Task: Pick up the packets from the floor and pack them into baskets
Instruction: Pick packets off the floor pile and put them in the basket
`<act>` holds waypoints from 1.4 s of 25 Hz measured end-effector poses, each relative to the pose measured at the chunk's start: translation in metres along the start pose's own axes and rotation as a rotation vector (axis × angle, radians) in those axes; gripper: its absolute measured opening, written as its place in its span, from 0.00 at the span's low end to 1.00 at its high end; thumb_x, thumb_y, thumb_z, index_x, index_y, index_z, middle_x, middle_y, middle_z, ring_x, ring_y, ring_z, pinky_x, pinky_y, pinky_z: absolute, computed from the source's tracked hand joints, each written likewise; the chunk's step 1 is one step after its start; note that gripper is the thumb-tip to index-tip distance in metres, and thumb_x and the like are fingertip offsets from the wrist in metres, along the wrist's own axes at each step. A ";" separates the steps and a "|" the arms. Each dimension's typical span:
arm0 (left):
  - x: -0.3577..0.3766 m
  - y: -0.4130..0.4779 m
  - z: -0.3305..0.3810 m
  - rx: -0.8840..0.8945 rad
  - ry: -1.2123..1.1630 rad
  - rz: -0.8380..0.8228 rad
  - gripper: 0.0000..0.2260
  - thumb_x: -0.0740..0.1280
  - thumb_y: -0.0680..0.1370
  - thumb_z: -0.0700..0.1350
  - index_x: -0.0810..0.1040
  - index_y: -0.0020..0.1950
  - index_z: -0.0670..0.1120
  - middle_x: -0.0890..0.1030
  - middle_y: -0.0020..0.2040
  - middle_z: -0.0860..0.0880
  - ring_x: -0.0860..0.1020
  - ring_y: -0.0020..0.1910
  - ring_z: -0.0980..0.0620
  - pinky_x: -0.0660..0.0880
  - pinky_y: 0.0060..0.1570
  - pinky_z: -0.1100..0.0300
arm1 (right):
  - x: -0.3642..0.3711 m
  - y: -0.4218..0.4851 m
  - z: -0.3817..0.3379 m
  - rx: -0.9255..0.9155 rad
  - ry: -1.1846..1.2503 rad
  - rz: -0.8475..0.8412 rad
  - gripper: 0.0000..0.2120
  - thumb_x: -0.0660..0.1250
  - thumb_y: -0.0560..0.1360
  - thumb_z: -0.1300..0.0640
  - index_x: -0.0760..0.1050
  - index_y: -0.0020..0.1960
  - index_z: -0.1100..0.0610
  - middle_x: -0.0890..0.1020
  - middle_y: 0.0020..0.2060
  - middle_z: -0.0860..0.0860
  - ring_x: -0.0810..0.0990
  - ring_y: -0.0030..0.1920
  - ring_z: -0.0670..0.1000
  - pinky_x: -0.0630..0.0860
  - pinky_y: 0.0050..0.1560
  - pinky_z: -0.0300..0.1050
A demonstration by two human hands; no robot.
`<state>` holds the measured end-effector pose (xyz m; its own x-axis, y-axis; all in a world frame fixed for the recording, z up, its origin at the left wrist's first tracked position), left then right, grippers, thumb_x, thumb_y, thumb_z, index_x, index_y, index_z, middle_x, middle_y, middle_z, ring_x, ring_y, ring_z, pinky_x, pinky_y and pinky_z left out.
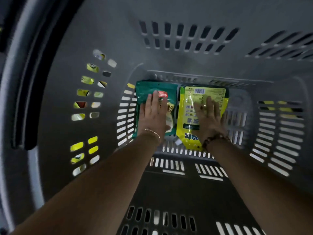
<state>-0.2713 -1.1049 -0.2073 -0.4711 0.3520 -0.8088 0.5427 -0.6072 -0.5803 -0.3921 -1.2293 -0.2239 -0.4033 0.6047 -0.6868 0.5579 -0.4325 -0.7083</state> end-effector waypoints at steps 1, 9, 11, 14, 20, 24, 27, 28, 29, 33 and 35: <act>0.004 0.010 -0.005 -0.025 0.015 -0.061 0.47 0.68 0.73 0.56 0.34 0.75 0.49 0.34 0.76 0.42 0.39 0.75 0.42 0.39 0.70 0.48 | 0.003 0.004 0.001 0.000 -0.012 -0.008 0.48 0.69 0.73 0.59 0.35 0.75 0.42 0.25 0.69 0.48 0.31 0.74 0.57 0.37 0.70 0.58; 0.017 0.037 -0.009 -0.092 0.087 -0.274 0.53 0.71 0.71 0.57 0.30 0.74 0.46 0.32 0.74 0.39 0.42 0.76 0.41 0.50 0.73 0.48 | 0.011 0.010 0.004 0.008 -0.054 -0.081 0.52 0.70 0.73 0.57 0.30 0.73 0.41 0.22 0.67 0.49 0.32 0.73 0.59 0.51 0.71 0.59; 0.011 0.037 -0.009 -0.082 0.136 -0.325 0.51 0.71 0.72 0.52 0.32 0.75 0.46 0.33 0.75 0.38 0.44 0.76 0.40 0.55 0.71 0.47 | 0.007 0.008 -0.003 0.014 -0.032 -0.119 0.51 0.71 0.72 0.54 0.31 0.74 0.43 0.25 0.70 0.52 0.33 0.74 0.61 0.51 0.72 0.59; -0.016 0.029 -0.007 -0.026 0.109 -0.360 0.38 0.69 0.74 0.43 0.49 0.77 0.48 0.45 0.77 0.40 0.58 0.73 0.38 0.67 0.64 0.44 | -0.014 -0.001 -0.014 0.033 0.079 -0.165 0.48 0.70 0.73 0.55 0.35 0.76 0.46 0.32 0.74 0.52 0.38 0.75 0.59 0.47 0.75 0.58; -0.071 -0.038 0.003 -0.143 -0.473 -0.203 0.30 0.69 0.71 0.43 0.64 0.72 0.48 0.70 0.67 0.44 0.70 0.66 0.43 0.69 0.64 0.51 | -0.072 -0.059 -0.055 0.147 0.498 -0.072 0.41 0.69 0.74 0.55 0.46 0.77 0.49 0.42 0.77 0.48 0.52 0.76 0.54 0.55 0.73 0.49; -0.136 -0.115 0.001 -0.199 -0.894 -0.135 0.31 0.72 0.70 0.45 0.66 0.71 0.46 0.73 0.66 0.45 0.72 0.64 0.46 0.68 0.62 0.60 | -0.109 -0.123 -0.097 0.080 0.533 -0.034 0.37 0.69 0.74 0.56 0.53 0.76 0.54 0.53 0.76 0.53 0.55 0.75 0.52 0.55 0.71 0.42; -0.185 -0.173 -0.022 -0.159 -0.995 -0.044 0.30 0.72 0.71 0.42 0.67 0.71 0.47 0.74 0.66 0.47 0.73 0.63 0.49 0.70 0.59 0.62 | -0.129 -0.170 -0.126 0.067 0.627 0.058 0.34 0.70 0.73 0.59 0.60 0.74 0.55 0.65 0.72 0.54 0.66 0.70 0.55 0.63 0.66 0.44; -0.197 -0.193 -0.037 -0.143 -1.001 0.010 0.28 0.71 0.71 0.42 0.68 0.70 0.46 0.74 0.65 0.47 0.73 0.63 0.50 0.69 0.59 0.64 | -0.133 -0.186 -0.139 0.055 0.645 0.084 0.34 0.71 0.72 0.59 0.61 0.74 0.55 0.67 0.71 0.55 0.69 0.68 0.56 0.66 0.66 0.47; -0.208 -0.213 -0.051 -0.132 -1.003 0.052 0.27 0.71 0.72 0.41 0.69 0.70 0.46 0.74 0.65 0.47 0.73 0.63 0.51 0.68 0.57 0.67 | -0.137 -0.200 -0.151 0.040 0.655 0.106 0.34 0.71 0.72 0.58 0.61 0.74 0.55 0.68 0.70 0.54 0.70 0.67 0.56 0.68 0.66 0.50; -0.219 -0.286 -0.107 -0.160 -1.015 0.138 0.27 0.71 0.72 0.41 0.68 0.70 0.47 0.72 0.67 0.49 0.70 0.64 0.53 0.65 0.57 0.68 | -0.147 -0.248 -0.205 -0.083 0.660 0.179 0.30 0.70 0.73 0.57 0.63 0.72 0.53 0.69 0.69 0.52 0.72 0.65 0.53 0.70 0.64 0.48; -0.208 -0.313 -0.132 -0.236 -1.064 0.174 0.26 0.71 0.73 0.40 0.69 0.69 0.47 0.71 0.67 0.51 0.70 0.64 0.55 0.65 0.58 0.66 | -0.152 -0.269 -0.231 -0.145 0.671 0.204 0.27 0.69 0.74 0.57 0.65 0.71 0.54 0.70 0.68 0.51 0.73 0.63 0.50 0.71 0.64 0.47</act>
<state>-0.2518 -0.8940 0.1303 -0.6719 -0.5868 -0.4518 0.7253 -0.3979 -0.5618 -0.3134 -1.0502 0.1084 0.2263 0.8224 -0.5219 0.6841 -0.5156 -0.5159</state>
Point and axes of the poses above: each hand's wrist, its own y-axis towards the middle knuckle, its own x-axis out of the palm, z = x × y, the point moved 4 cm from there along y, towards the middle knuckle
